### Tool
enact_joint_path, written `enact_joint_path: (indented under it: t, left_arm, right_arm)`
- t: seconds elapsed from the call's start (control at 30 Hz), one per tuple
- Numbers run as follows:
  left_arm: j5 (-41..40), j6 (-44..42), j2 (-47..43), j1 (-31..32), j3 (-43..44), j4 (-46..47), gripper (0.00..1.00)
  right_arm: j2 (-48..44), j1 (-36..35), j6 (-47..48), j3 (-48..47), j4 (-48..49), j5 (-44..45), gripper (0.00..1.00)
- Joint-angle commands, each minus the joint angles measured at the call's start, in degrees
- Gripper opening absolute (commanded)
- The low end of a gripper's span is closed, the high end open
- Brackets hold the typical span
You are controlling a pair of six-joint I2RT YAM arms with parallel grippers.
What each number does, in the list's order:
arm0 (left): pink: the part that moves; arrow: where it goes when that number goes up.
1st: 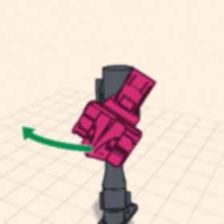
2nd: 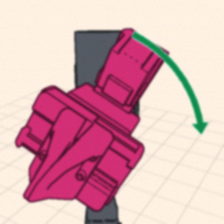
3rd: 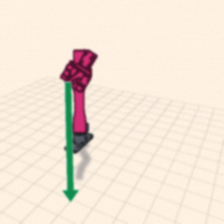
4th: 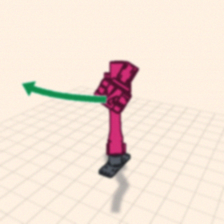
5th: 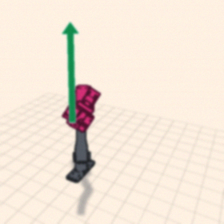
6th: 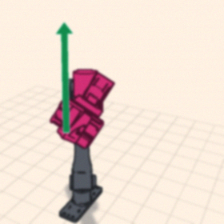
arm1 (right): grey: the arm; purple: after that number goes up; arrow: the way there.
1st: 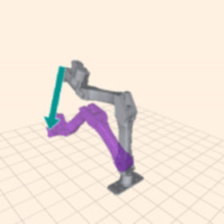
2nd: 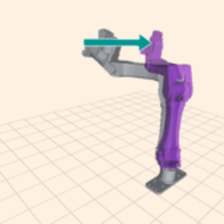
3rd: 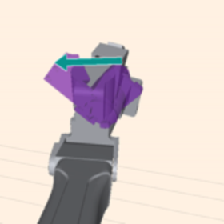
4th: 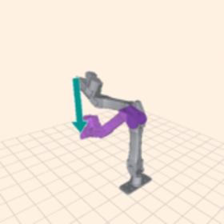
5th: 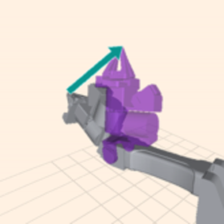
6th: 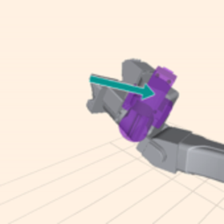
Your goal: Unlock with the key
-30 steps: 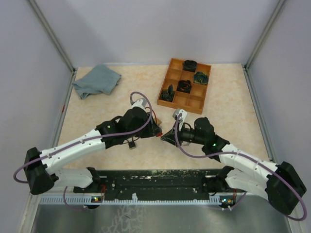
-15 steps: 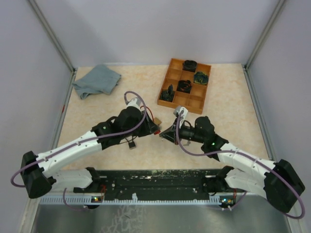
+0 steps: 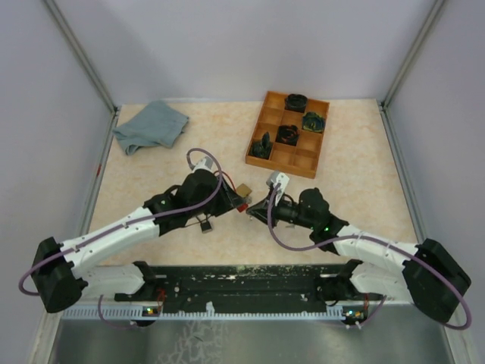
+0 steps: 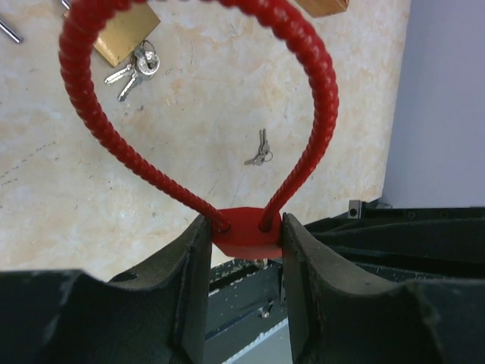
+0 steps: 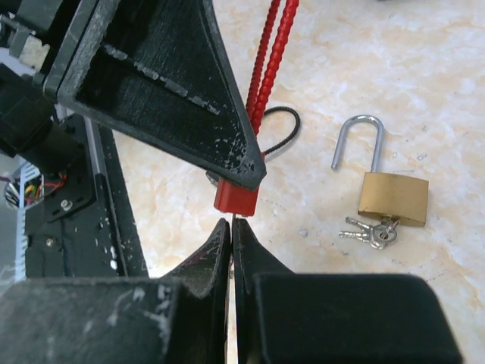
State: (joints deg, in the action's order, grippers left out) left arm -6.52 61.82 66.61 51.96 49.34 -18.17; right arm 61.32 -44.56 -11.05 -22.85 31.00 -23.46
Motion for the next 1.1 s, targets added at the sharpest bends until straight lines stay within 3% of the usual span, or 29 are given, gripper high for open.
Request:
enact_joint_path:
  t: [0.0,0.23,0.4,0.57,0.7,0.77,0.9,1.07]
  left_arm:
    - [9.9,5.9,-1.2,1.6,-2.8,5.3,0.00]
    - [14.0,10.8,-3.8,-0.5,-8.8,13.4,0.00]
    - [17.8,8.9,-2.4,-0.7,-7.9,14.9,0.00]
    - [15.8,9.5,-4.2,-2.7,-9.2,13.0,0.00]
    - [14.4,8.5,-5.5,-5.7,-9.2,10.9,0.00]
    - [14.3,8.0,-5.4,-6.9,-9.1,10.6,0.00]
    - [15.3,7.9,-5.0,-8.6,-9.5,11.6,0.00]
    - [14.3,7.3,-5.8,-9.2,-8.9,10.9,0.00]
  right_arm:
    - [-0.7,-2.1,2.0,-1.6,21.8,5.2,0.00]
    - [1.4,-2.1,2.2,-1.1,25.7,5.5,0.00]
    - [3.3,-2.1,0.6,-1.7,28.9,4.8,0.00]
    - [3.3,-1.5,0.3,-2.4,26.2,5.3,0.00]
    - [-0.9,0.5,-2.9,-2.6,20.6,3.1,0.28]
    - [-3.5,0.6,-3.0,-3.6,15.8,2.8,0.35]
    - [-7.3,0.7,-2.9,-4.9,5.9,4.0,0.40]
    - [-7.3,0.6,-2.2,-5.8,-3.2,4.9,0.37]
